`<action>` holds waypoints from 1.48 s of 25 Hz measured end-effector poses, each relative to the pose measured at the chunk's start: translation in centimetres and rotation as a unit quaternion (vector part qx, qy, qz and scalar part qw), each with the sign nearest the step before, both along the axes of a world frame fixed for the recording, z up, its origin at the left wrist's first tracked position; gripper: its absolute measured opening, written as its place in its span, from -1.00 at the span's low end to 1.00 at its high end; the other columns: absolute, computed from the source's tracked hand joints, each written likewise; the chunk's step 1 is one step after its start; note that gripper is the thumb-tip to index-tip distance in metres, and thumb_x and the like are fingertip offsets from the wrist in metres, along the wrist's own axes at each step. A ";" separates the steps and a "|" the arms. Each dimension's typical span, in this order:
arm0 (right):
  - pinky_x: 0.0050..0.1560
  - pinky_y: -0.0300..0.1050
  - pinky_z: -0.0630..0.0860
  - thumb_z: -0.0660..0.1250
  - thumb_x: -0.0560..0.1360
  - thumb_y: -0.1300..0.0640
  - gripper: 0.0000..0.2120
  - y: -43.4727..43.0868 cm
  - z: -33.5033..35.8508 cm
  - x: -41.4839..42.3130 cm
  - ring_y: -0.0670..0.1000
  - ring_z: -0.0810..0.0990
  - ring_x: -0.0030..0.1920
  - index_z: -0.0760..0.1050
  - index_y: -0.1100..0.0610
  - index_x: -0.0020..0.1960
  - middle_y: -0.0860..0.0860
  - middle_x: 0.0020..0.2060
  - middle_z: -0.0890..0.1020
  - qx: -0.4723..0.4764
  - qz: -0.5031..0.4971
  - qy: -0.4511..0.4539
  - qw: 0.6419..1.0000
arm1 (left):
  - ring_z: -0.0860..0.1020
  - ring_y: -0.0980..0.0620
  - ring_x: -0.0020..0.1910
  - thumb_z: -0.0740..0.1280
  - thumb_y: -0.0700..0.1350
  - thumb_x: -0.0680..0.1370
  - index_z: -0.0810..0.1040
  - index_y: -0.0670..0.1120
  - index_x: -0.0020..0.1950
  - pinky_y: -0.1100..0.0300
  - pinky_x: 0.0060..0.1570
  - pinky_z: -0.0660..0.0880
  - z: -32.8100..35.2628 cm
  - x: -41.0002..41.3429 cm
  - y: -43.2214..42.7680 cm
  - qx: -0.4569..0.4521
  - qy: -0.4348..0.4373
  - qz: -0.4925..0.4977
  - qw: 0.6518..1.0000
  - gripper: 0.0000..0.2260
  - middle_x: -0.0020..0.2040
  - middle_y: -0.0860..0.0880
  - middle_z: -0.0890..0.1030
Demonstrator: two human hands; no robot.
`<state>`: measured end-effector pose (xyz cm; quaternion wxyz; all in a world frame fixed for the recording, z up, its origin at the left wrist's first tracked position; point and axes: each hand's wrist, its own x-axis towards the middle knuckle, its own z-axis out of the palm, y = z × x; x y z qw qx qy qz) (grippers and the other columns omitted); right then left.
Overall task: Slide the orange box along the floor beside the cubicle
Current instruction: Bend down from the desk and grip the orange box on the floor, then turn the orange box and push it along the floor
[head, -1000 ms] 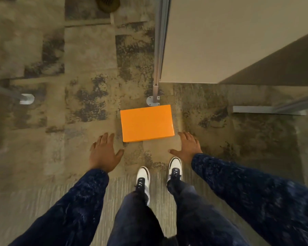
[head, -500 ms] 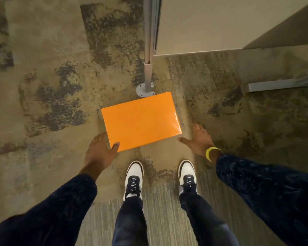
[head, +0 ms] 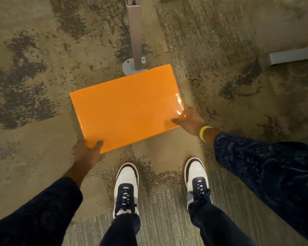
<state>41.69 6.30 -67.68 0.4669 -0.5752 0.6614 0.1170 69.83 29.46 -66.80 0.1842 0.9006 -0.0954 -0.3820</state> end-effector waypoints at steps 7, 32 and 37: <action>0.25 0.10 0.54 0.58 0.34 -0.06 -0.27 0.1 -2.6 0.2 0.13 0.59 0.20 0.37 0.15 0.38 0.08 0.23 0.59 0.008 -0.068 -0.073 0.995 | 0.50 -0.20 0.14 0.48 0.19 0.41 0.38 -0.11 0.40 -0.15 0.04 0.55 -3.9 1.4 -0.4 -0.032 0.074 0.096 0.992 -0.32 0.23 -0.08 0.51; 0.34 0.20 0.46 0.62 0.31 0.14 -0.19 -0.4 3.4 -14.4 0.20 0.50 0.32 0.33 0.13 0.47 0.11 0.33 0.54 0.020 -0.133 -0.075 0.988 | 0.51 -0.16 0.26 0.61 0.27 0.08 0.31 0.01 0.48 -0.24 0.25 0.46 0.2 -7.3 -5.9 -0.077 0.157 -0.016 0.984 0.04 0.41 -0.07 0.49; 0.33 0.08 0.46 0.60 0.34 0.15 -0.24 0.1 6.3 -20.1 0.18 0.51 0.30 0.34 0.17 0.45 0.13 0.34 0.54 0.028 -0.189 -0.079 0.978 | 0.50 -0.02 0.01 0.59 0.13 0.29 0.33 0.02 0.45 -0.04 0.02 0.44 2.1 -11.4 -8.9 -0.081 0.148 -0.077 0.983 -0.19 0.17 0.06 0.49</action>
